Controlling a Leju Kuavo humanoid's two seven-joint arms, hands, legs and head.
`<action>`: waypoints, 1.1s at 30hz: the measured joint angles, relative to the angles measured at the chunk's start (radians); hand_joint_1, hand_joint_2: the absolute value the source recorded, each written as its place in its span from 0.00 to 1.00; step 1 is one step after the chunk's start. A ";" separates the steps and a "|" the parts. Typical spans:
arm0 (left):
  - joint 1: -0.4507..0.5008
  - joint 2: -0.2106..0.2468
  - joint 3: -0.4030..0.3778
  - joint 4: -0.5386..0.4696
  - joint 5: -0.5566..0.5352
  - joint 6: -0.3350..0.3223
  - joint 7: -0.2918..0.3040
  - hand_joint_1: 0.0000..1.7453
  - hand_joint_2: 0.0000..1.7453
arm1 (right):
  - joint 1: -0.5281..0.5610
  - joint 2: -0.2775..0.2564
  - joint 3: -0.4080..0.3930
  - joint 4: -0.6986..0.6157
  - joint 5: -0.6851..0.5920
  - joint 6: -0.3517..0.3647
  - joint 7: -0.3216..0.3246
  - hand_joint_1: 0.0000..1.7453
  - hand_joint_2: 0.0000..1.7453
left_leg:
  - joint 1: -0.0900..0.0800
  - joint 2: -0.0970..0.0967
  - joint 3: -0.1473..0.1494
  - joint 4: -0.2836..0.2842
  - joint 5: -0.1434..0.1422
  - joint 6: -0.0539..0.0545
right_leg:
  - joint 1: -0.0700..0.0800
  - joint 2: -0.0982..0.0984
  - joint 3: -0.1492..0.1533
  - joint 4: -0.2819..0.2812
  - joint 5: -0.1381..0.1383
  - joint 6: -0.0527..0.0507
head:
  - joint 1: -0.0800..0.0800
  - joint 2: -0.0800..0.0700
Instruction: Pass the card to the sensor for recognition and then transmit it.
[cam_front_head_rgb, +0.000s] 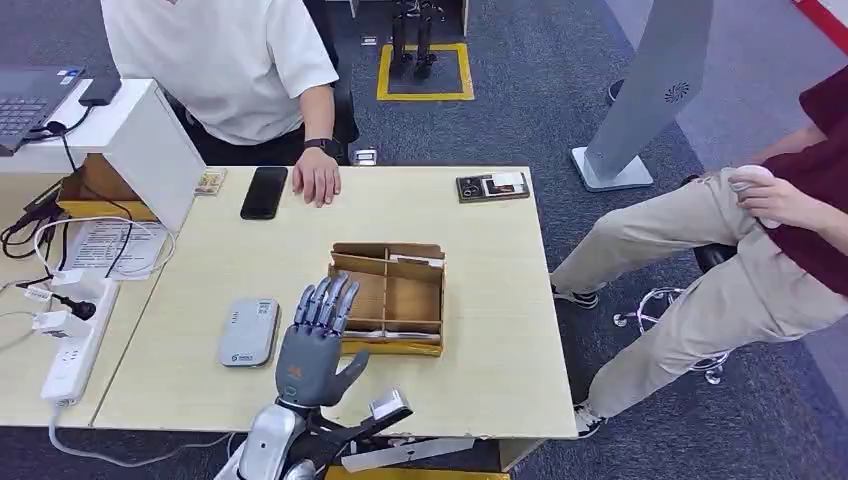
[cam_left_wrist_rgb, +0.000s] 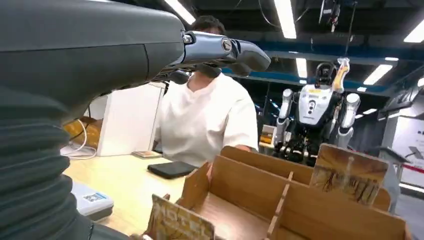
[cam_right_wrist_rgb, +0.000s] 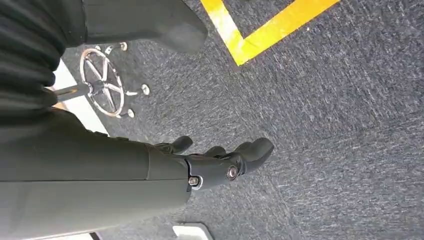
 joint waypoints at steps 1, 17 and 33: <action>-0.001 0.002 -0.002 0.005 -0.007 -0.002 0.009 0.00 1.00 | 0.000 0.000 0.000 0.000 0.000 0.000 0.001 0.00 1.00 | 0.000 0.000 0.000 0.000 0.000 0.000 | 0.000 0.000 0.000 0.000 0.000 0.000 | 0.000 0.000; -0.011 0.008 -0.018 0.037 -0.062 -0.010 0.098 0.00 1.00 | 0.000 0.000 -0.007 -0.001 0.000 0.000 0.005 0.00 1.00 | 0.000 0.000 0.000 0.000 0.000 0.000 | 0.000 0.000 0.000 0.000 0.000 0.000 | 0.000 0.000; -0.010 -0.002 -0.009 0.037 -0.137 0.003 0.237 0.00 1.00 | 0.000 0.000 -0.024 -0.003 0.000 -0.003 0.008 0.00 1.00 | 0.000 0.000 0.000 0.000 0.000 0.000 | 0.000 0.000 0.000 0.000 0.000 0.000 | 0.000 0.000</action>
